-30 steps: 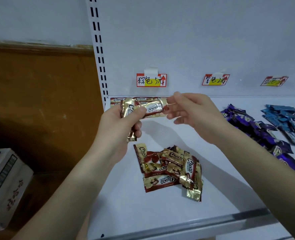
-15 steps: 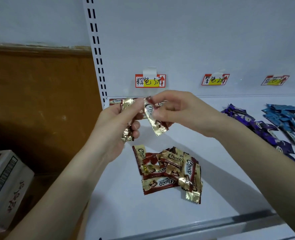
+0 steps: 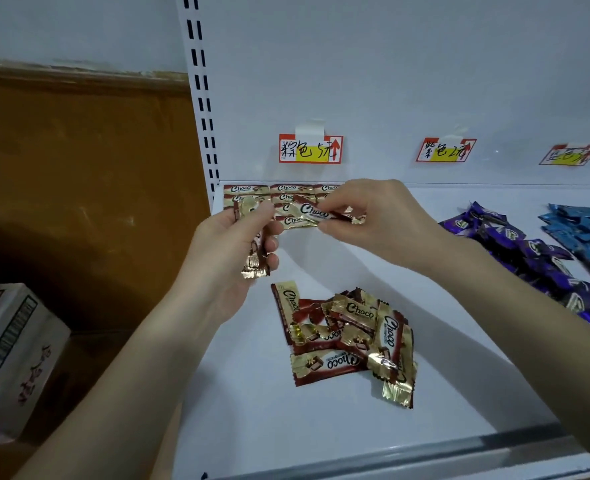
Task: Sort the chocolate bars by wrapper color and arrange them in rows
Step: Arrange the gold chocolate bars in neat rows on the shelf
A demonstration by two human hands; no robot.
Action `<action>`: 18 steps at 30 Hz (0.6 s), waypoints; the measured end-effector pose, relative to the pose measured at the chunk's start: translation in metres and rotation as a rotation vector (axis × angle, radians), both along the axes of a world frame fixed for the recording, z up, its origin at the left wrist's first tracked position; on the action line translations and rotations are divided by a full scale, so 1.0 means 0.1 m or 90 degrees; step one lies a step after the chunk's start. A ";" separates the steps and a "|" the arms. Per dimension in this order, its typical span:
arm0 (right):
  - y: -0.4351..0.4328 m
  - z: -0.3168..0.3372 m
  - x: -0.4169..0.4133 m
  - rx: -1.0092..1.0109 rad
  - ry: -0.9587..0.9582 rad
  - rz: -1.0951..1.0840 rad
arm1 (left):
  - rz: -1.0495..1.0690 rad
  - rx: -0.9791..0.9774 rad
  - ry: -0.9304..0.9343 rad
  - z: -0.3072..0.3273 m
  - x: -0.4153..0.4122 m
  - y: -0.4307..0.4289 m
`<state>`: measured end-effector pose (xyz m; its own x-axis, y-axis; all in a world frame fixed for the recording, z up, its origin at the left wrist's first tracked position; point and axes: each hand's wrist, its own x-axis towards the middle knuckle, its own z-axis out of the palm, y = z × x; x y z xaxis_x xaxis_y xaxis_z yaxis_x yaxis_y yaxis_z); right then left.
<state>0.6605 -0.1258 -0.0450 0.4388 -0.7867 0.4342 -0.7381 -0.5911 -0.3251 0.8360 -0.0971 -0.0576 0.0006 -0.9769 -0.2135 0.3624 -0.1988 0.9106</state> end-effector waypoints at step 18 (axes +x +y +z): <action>-0.44 -0.37 -0.02 0.039 0.169 0.080 | 0.051 0.034 0.109 -0.19 0.17 0.02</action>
<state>0.6584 -0.1702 -0.0819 0.6263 -0.7401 0.2449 -0.7242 -0.6686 -0.1685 0.8526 -0.0948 -0.0770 0.0366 -0.9625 -0.2688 0.5272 -0.2099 0.8234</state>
